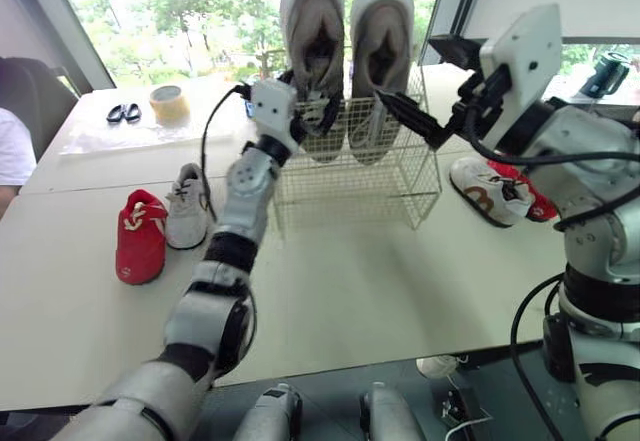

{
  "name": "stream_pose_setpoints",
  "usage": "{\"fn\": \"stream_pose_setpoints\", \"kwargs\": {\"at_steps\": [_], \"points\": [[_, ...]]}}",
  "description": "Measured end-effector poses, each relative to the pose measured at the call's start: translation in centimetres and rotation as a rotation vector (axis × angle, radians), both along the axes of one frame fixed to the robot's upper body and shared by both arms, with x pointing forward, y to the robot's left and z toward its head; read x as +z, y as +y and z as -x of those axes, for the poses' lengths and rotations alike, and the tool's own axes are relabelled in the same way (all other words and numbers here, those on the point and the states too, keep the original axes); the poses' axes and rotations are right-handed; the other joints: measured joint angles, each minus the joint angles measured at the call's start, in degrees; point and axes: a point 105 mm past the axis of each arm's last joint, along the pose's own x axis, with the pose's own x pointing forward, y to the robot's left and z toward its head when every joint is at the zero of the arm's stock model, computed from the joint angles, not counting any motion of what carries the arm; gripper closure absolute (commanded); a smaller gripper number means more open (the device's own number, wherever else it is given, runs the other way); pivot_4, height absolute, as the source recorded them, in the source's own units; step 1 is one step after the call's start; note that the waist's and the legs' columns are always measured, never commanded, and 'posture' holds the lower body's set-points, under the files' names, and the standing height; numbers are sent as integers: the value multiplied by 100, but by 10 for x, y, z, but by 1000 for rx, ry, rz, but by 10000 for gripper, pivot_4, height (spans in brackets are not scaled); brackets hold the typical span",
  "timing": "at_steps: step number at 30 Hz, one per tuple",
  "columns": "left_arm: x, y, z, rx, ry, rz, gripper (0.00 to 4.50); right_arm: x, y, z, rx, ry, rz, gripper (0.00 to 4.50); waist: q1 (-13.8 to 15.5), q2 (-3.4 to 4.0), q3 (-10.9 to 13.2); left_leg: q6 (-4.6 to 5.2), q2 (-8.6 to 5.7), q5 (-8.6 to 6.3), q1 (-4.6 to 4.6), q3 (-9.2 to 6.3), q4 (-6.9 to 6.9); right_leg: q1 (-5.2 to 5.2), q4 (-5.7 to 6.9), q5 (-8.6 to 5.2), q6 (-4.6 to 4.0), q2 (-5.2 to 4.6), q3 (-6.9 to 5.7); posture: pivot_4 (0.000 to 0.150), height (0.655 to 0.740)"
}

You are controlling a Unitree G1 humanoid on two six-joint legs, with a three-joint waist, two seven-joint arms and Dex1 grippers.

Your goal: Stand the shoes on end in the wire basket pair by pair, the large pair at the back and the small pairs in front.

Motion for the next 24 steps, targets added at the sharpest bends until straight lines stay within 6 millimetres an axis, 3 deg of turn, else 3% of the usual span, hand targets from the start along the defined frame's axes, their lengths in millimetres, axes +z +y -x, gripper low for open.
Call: {"fn": "stream_pose_setpoints", "kwargs": {"at_steps": [4,8,12,15,18,24], "points": [[-15,29,37,-180,222,-89,508,-6,-15,-1,-44,32,-11,0,-40,1,0,-1,5,1,-2,-1,-3,-8,4,-1,-2,6,5,1500,7400],[-8,54,74,-349,400,-153,508,-10,-43,-1,-116,61,-33,0,46,0,2,2,2,-1,-2,-2,-2,0,-7,-1,-2,2,3,1500,7400],[6,56,112,-514,422,-232,508,-37,-100,-12,-287,169,-90,0,125,-2,2,6,-1,-4,2,-2,0,25,-36,2,-1,-2,-2,1500,7400],[7,51,121,-558,423,-255,508,-66,-146,-20,-416,263,-127,0,153,-1,3,7,2,-5,25,-1,-6,48,-43,4,-1,0,-2,1500,7400],[6,45,124,-583,421,-264,508,-100,-177,-25,-477,363,-130,0,132,0,4,9,6,-7,46,0,-17,73,-60,4,-2,4,-3,1500,7400],[2,35,128,-612,426,-282,508,-151,-214,-32,-527,512,-139,0,17,2,5,11,8,-8,44,4,-18,75,-77,4,-1,3,-2,1500,7400]]}}
